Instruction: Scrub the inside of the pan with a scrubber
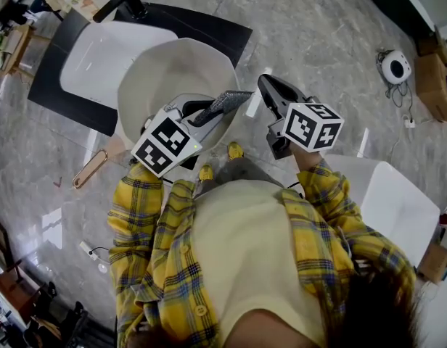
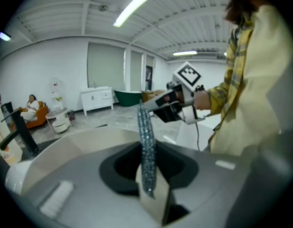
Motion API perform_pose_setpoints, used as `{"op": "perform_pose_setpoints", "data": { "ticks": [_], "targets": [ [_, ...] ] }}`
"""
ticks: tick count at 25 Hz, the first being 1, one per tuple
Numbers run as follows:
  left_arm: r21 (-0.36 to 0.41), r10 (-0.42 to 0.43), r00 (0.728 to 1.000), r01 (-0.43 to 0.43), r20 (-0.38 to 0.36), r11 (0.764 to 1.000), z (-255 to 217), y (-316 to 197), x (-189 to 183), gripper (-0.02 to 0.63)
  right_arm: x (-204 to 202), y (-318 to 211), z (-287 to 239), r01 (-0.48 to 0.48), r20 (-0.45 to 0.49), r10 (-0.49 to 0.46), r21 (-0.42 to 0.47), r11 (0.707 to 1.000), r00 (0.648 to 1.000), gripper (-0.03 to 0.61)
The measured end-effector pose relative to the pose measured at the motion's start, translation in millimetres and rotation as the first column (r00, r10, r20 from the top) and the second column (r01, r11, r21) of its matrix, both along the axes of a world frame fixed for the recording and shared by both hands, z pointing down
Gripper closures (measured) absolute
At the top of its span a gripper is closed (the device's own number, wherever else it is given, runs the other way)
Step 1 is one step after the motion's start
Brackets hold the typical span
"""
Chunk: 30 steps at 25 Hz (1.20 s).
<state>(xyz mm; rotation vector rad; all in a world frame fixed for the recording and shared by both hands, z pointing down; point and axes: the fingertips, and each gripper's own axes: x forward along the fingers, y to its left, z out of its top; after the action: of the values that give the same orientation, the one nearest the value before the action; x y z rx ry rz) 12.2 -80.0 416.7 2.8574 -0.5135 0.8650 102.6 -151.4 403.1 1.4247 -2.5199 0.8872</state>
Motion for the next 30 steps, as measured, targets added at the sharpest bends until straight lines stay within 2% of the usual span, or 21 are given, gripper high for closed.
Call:
{"op": "perform_pose_setpoints", "data": {
  "ticks": [6, 14, 21, 30],
  "targets": [
    [-0.021, 0.057, 0.997, -0.056, 0.049, 0.998, -2.3, 11.2, -3.3, 0.522, -2.3, 1.5, -0.8, 0.006, -0.001, -0.006, 0.003, 1.0, 1.0, 0.561],
    [-0.144, 0.076, 0.993, -0.062, 0.09, 0.988, -3.7, 30.4, -16.3, 0.523, -10.1, 1.1, -3.0, 0.029, 0.015, -0.029, -0.002, 1.0, 0.999, 0.562],
    [-0.195, 0.117, 0.984, -0.09, 0.131, 0.977, -2.6, 48.2, -31.4, 0.523, -26.4, 0.6, -1.5, 0.076, 0.025, -0.076, -0.006, 0.997, 0.997, 0.561],
    [-0.217, 0.188, 0.945, -0.131, 0.269, 0.967, -2.0, 67.3, -54.1, 0.525, -44.0, -3.1, -3.2, 0.139, 0.022, -0.139, 0.001, 0.99, 0.99, 0.561]
  ]
}}
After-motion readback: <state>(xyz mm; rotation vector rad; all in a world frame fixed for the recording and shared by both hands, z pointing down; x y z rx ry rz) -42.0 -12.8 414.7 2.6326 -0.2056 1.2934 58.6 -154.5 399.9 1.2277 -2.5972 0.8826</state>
